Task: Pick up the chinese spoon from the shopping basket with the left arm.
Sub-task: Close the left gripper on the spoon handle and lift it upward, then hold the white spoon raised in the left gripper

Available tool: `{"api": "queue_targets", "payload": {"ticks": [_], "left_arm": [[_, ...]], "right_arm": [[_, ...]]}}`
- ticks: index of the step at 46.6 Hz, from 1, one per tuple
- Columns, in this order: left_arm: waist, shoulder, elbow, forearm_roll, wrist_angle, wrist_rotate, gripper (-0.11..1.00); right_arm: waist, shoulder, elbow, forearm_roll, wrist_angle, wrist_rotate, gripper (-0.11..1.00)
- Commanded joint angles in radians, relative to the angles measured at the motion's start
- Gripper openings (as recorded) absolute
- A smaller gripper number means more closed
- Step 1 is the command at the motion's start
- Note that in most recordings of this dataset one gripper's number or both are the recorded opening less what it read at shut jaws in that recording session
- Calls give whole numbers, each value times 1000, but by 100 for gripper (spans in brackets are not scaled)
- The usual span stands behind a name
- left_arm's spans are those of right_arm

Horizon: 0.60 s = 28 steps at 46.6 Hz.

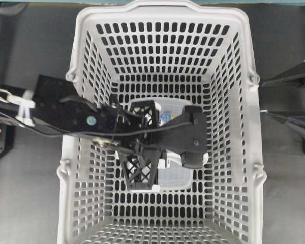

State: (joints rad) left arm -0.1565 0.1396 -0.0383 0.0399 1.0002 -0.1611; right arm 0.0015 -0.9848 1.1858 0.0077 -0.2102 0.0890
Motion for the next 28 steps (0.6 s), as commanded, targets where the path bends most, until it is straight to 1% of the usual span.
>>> {"api": "queue_targets", "payload": {"ticks": [1, 7, 14, 20, 28], "left_arm": [[-2, -41, -104, 3, 100, -2, 13], [-5, -46, -213, 3, 221, -6, 13], [-12, -48, -313, 3, 299, -8, 13], [-18, -41, -357, 3, 334, -6, 13], [-18, -40, -362, 3, 342, -6, 13]], "right_arm": [[2, 5, -9, 3, -6, 3, 69], [2, 3, -8, 3, -6, 3, 69], [2, 3, -9, 3, -6, 3, 69], [2, 3, -8, 2, -6, 3, 69], [2, 3, -8, 3, -6, 3, 69]]}}
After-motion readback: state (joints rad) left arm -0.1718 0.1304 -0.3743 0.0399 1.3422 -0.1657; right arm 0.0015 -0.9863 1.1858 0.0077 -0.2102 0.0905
